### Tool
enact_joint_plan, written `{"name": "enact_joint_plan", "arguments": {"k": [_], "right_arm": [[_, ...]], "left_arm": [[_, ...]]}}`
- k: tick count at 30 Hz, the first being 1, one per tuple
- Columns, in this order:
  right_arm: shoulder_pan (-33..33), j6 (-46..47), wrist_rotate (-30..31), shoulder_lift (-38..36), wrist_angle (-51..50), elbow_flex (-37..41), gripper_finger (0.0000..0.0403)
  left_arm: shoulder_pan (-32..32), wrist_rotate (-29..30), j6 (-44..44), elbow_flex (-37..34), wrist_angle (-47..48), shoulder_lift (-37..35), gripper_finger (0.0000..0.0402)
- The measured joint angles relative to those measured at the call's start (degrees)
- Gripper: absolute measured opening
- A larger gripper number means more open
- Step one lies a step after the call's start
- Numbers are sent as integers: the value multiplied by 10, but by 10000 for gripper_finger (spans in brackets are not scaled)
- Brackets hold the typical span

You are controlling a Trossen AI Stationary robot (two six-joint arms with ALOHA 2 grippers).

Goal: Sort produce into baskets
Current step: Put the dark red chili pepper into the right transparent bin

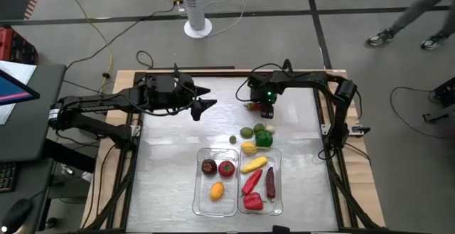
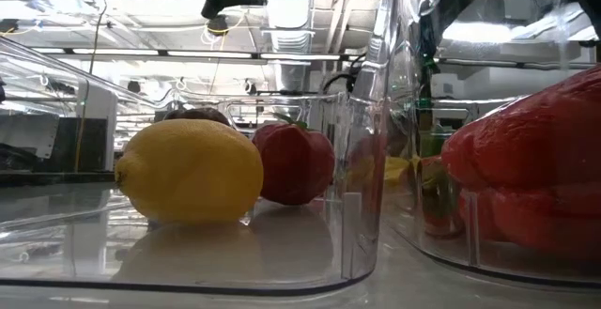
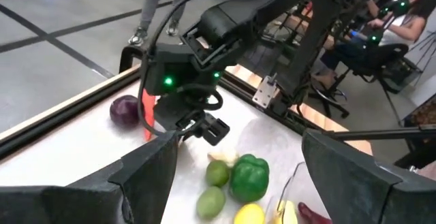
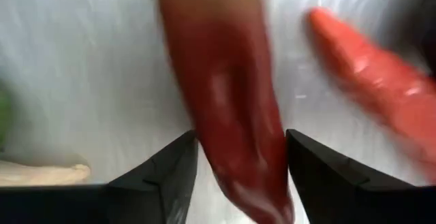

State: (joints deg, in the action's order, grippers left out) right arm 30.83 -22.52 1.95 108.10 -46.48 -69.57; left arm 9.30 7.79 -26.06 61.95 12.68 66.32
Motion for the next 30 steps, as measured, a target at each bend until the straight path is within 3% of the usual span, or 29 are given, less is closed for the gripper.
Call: {"name": "enact_joint_plan", "arguments": {"k": [11,18,24,30], "right_arm": [[-5,20,-4,-6,-3,20,109],[-24,45,-36,-81,-35,23,110],[-59,40,-161,-216,-86,22,132],[-133,37,-220,-327,-148,22,126]], "left_arm": [[0,33,8,0,0,0,300],[3,45,14,0,-1,0,300],[20,66,19,0,-3,0,300],[55,109,46,0,-8,3,300]]}}
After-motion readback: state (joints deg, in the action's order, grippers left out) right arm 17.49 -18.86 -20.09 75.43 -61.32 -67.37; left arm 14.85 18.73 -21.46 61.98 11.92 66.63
